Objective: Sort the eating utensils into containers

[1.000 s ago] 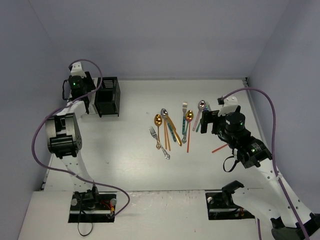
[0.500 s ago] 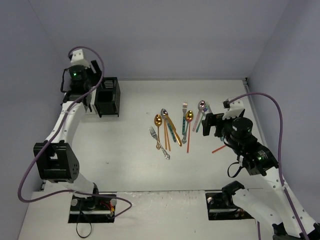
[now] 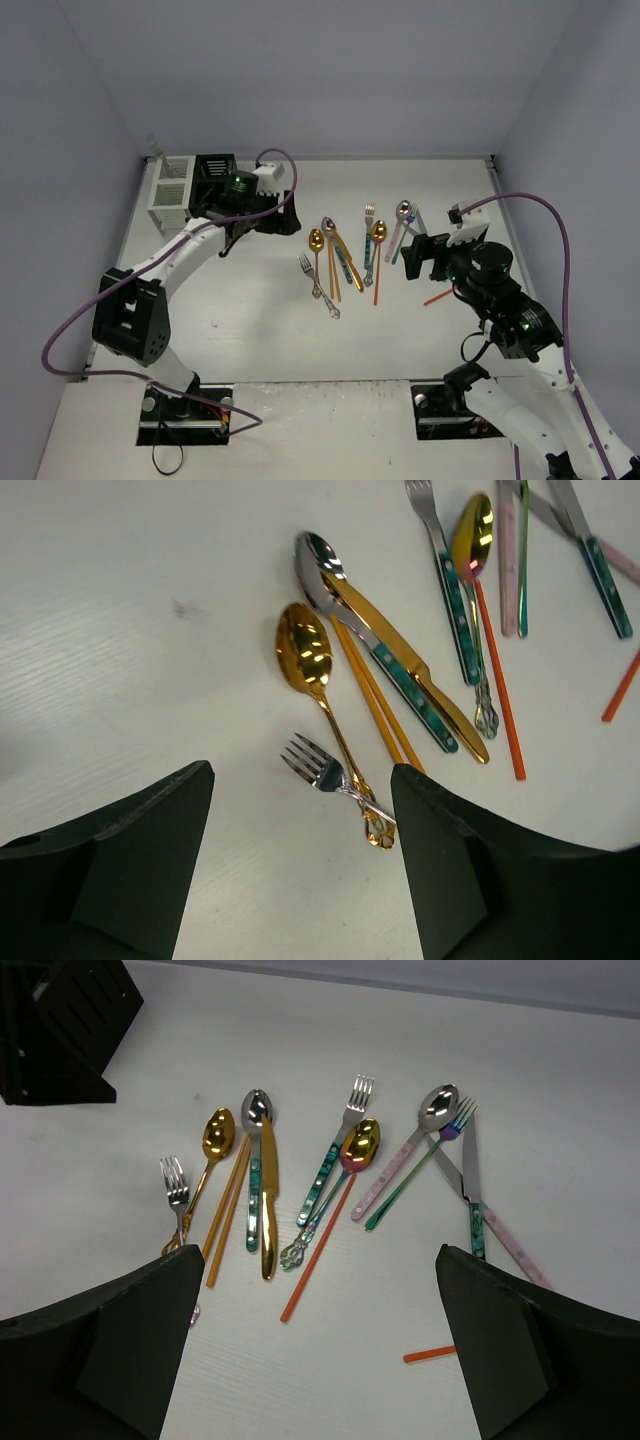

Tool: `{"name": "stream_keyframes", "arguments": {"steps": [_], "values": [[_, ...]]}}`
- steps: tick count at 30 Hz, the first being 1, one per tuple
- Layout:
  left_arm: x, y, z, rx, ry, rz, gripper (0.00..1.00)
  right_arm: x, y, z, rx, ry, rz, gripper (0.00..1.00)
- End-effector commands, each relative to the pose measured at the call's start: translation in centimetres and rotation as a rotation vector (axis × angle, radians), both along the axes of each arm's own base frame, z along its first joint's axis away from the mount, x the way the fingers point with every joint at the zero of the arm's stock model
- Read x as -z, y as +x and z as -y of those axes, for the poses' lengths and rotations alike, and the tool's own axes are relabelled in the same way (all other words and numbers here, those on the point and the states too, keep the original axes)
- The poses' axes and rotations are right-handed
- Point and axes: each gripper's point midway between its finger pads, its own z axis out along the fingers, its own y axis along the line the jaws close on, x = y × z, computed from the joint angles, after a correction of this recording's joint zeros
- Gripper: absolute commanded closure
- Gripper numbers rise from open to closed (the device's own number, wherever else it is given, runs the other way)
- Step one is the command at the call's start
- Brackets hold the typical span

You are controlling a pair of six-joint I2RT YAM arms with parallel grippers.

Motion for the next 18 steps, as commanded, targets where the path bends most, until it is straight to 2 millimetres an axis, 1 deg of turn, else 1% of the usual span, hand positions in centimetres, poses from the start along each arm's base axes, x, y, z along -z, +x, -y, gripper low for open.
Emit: {"name": "stream_keyframes", "arguments": {"steps": [1, 2, 5, 9, 12, 14, 18], "values": [[1.6, -0.4, 3.2, 0.219, -0.063, 0.002, 0.31, -0.8, -0.1, -0.9, -0.043, 0.023, 0.031, 0.00], [2.2, -0.5, 3.6, 0.252, -0.065, -0.005, 0.32, -0.8, -0.1, -0.8, -0.043, 0.023, 0.031, 0.00], [4.9, -0.4, 4.0, 0.309, -0.037, -0.073, 0.32, -0.9, -0.3, -0.8, -0.044, 0.024, 0.033, 0.00], [7.6, -0.5, 4.0, 0.363, -0.001, -0.111, 0.33, -1.0, -0.6, -1.2, -0.070, 0.032, 0.031, 0.00], [8.7, -0.5, 4.0, 0.390, 0.013, -0.124, 0.34, -1.1, -0.6, -1.1, -0.068, 0.032, 0.032, 0.00], [9.0, -0.6, 4.2, 0.403, 0.008, -0.131, 0.35, -1.0, -0.7, -1.1, -0.066, 0.031, 0.029, 0.00], [10.3, -1.3, 4.9, 0.441, -0.008, -0.167, 0.38, -1.0, -0.7, -1.0, -0.060, 0.034, 0.029, 0.00]]}}
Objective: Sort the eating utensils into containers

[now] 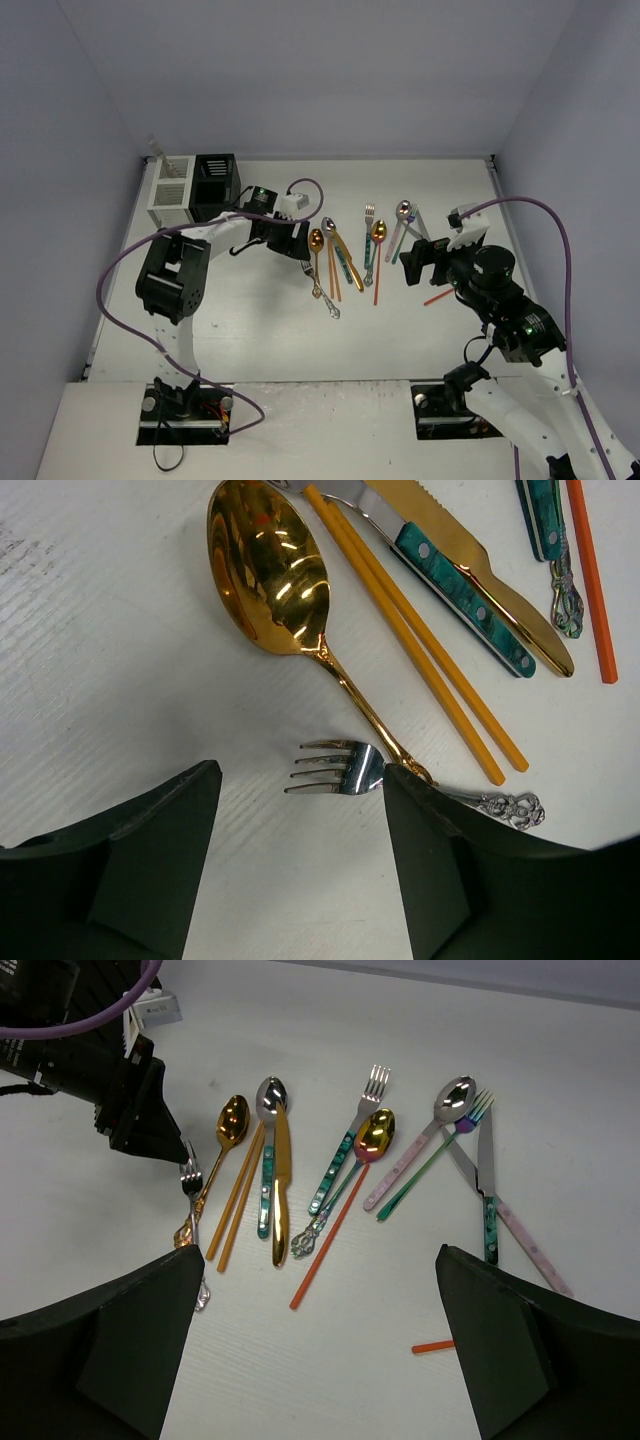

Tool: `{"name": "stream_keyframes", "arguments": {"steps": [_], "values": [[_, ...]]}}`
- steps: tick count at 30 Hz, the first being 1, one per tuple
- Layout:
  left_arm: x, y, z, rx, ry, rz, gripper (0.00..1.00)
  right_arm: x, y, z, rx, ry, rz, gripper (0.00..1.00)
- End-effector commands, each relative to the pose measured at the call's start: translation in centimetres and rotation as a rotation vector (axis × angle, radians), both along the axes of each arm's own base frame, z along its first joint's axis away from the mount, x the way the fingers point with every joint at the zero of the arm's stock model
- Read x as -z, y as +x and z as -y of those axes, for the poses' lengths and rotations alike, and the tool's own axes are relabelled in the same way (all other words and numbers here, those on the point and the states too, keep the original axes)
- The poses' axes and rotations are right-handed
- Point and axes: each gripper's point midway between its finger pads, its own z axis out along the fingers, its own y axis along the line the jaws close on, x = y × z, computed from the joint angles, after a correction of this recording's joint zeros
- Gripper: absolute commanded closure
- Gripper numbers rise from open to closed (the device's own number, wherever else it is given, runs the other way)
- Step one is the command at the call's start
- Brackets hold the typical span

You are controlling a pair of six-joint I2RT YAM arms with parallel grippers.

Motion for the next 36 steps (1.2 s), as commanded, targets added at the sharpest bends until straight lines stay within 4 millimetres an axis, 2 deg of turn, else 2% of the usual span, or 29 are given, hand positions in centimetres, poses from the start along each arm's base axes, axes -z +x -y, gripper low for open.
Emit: {"name": "stream_keyframes", "arguments": {"steps": [1, 7, 10, 15, 20, 24, 29, 32, 35, 36], "values": [[-1.3, 0.3, 1.4, 0.089, -0.052, 0.051, 0.40, -1.4, 0.3, -0.6, -0.014, 0.029, 0.044, 0.00], [0.7, -0.5, 1.4, 0.107, -0.038, 0.011, 0.51, -1.3, 0.4, -0.6, -0.015, 0.027, 0.039, 0.00], [0.9, -0.5, 1.4, 0.108, -0.036, 0.009, 0.58, -1.4, 0.4, -0.6, -0.014, 0.026, 0.038, 0.00], [0.5, 0.0, 1.7, 0.111, -0.049, 0.036, 0.79, -1.3, 0.5, -0.7, -0.017, 0.022, 0.034, 0.00], [-0.7, 0.5, 1.9, 0.118, -0.063, 0.074, 0.99, -1.3, 0.5, -0.6, -0.017, 0.010, 0.035, 0.00], [-3.6, 0.9, 1.8, 0.120, -0.064, 0.144, 1.00, -1.6, 0.6, -0.6, -0.020, 0.005, 0.042, 0.00], [-8.7, 1.3, 0.6, 0.121, -0.025, 0.274, 1.00, -2.0, 0.6, -0.6, -0.024, -0.001, 0.052, 0.00], [-12.5, 1.8, -0.7, 0.088, 0.016, 0.356, 1.00, -2.2, 0.7, -0.6, -0.028, -0.009, 0.055, 0.00], [-16.5, 2.7, -3.0, 0.021, 0.088, 0.453, 1.00, -2.5, 0.8, -0.6, -0.029, -0.016, 0.063, 0.00], [-17.8, 2.9, -4.3, -0.016, 0.121, 0.483, 1.00, -2.8, 0.9, -0.6, -0.030, -0.017, 0.070, 0.00]]}}
